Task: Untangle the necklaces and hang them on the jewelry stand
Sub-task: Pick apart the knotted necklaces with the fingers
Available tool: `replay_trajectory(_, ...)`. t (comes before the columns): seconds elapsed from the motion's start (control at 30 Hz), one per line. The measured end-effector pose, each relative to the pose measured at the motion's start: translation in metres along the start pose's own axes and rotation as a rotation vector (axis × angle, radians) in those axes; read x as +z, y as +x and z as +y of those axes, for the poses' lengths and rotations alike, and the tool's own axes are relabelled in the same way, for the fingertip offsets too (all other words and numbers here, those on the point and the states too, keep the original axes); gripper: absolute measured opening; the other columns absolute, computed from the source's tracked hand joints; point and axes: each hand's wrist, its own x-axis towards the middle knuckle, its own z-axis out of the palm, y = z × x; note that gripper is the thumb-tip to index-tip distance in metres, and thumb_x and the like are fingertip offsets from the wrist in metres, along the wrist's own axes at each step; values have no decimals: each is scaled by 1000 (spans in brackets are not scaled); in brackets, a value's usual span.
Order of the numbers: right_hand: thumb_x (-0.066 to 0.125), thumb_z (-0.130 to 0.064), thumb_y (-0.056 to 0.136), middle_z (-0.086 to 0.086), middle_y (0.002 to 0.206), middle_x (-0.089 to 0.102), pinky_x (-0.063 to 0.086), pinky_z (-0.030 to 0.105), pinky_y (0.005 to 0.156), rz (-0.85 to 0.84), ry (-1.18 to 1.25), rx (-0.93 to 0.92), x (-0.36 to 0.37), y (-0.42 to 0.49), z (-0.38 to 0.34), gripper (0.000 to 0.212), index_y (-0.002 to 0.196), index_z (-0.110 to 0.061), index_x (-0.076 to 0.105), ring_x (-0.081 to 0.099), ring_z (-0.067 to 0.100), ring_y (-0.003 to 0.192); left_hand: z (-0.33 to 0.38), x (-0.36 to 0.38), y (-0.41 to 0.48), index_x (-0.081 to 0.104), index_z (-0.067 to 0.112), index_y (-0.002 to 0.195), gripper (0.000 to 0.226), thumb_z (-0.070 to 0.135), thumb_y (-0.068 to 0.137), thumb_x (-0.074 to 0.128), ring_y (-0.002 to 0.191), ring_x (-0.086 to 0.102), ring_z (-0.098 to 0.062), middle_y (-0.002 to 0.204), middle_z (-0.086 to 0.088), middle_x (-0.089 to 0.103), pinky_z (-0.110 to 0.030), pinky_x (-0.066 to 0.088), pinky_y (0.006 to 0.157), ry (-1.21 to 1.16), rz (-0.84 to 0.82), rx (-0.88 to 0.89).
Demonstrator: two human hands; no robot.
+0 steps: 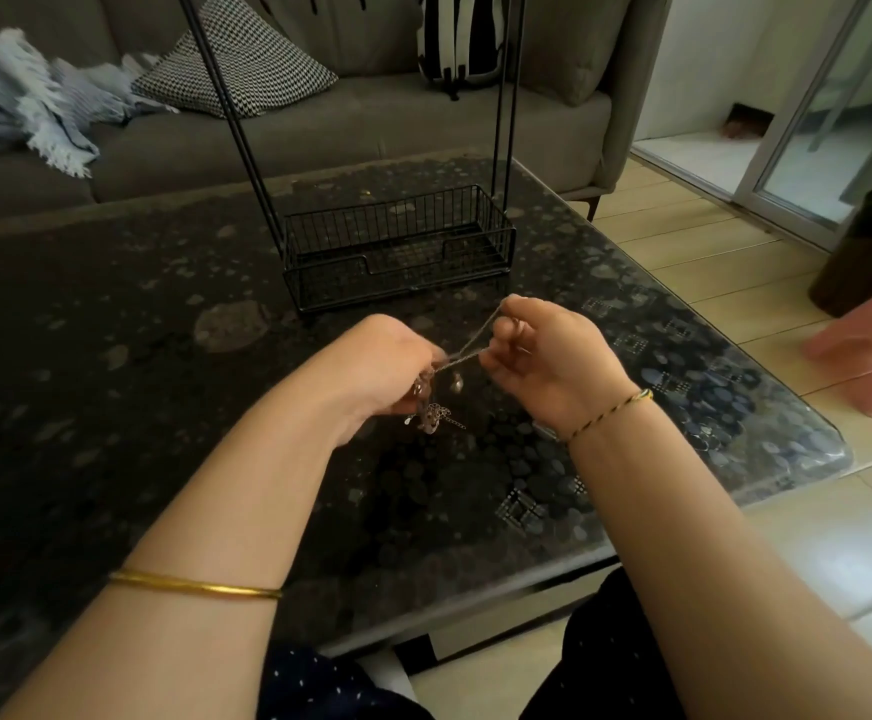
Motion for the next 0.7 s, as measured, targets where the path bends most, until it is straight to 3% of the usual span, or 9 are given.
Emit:
replay_trajectory(0.1,48,-12,96,1,59,47,53,29,61,-24,195,68,0,-2,0,9,88,-8,51,53,14,57,0,3,1,65,9,87,21,3,93,46,78,58,-20,85,-12,62,-44,56,88,-24,71,-35)
replay_trajectory(0.23,47,-4,94,4,62,47,51,26,51,0,378,72,-2,-2,-1,8,87,-5,49,47,10,44,4,3,4,57,7,93,20,-3,95,40,67,54,-16,81,-10,52,-38,57,80,-391,188,-64)
replay_trajectory(0.37,45,0,92,9,86,65,43,17,42,42,320,52,-5,0,0,10,97,-5,52,38,4,37,5,1,3,58,10,89,28,-7,94,37,59,47,-9,76,-5,49,-29,52,66,-561,224,-72)
replay_trajectory(0.47,46,0,93,11,106,64,42,15,41,93,329,22,-7,2,-1,15,104,-6,53,36,4,40,3,-2,3,61,11,89,30,-8,93,38,57,45,-7,79,-4,50,-26,50,64,-622,229,-87)
replay_trajectory(0.6,47,2,93,14,103,61,46,15,42,137,317,48,-10,3,-3,16,106,-2,56,43,6,52,0,-8,2,66,11,91,35,-9,93,38,59,49,-6,89,-4,60,-24,50,63,-610,199,-91)
replay_trajectory(0.7,47,4,93,16,98,58,53,24,47,80,75,130,-10,3,-2,15,106,3,55,53,13,64,0,-8,-1,69,11,97,38,-11,91,38,65,54,-8,100,-6,67,-25,51,66,-575,147,-52)
